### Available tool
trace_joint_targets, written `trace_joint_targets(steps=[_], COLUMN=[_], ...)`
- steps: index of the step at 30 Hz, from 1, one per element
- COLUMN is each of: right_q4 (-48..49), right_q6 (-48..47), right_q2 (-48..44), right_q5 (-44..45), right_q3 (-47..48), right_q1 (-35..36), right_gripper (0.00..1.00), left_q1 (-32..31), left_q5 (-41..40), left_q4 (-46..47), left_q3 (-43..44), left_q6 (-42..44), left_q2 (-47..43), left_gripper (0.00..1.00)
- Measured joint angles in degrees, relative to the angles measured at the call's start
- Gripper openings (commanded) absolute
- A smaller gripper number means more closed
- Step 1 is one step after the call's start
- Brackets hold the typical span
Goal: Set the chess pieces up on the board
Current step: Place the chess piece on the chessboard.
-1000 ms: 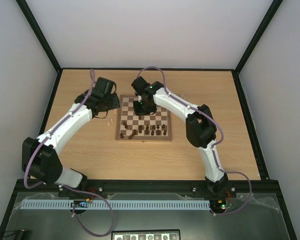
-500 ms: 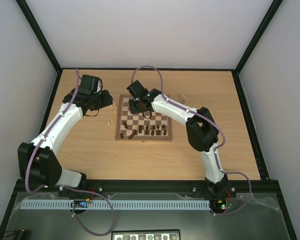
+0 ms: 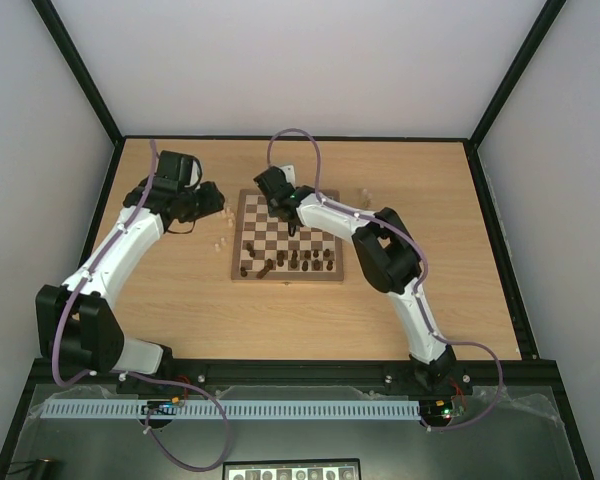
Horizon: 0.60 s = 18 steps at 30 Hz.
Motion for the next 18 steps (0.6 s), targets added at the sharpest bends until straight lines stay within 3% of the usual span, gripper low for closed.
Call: trace_joint_targets(steps=[7, 18], right_q4=[5.3, 11.9], right_q6=[-1.8, -1.7], right_q2=[3.1, 4.2], right_q5=[7.1, 9.6], right_q3=[0.0, -0.4], right_q1=[-1.4, -3.0], right_gripper=[0.04, 0.06], left_q1=[0.1, 0.1], left_q5=[0.6, 0.9], left_q4=[1.3, 2.0], left_q3=[-0.9, -2.5], left_q6=[0.6, 1.0], left_q2=[0.0, 0.0], left_gripper=[0.46, 0.46])
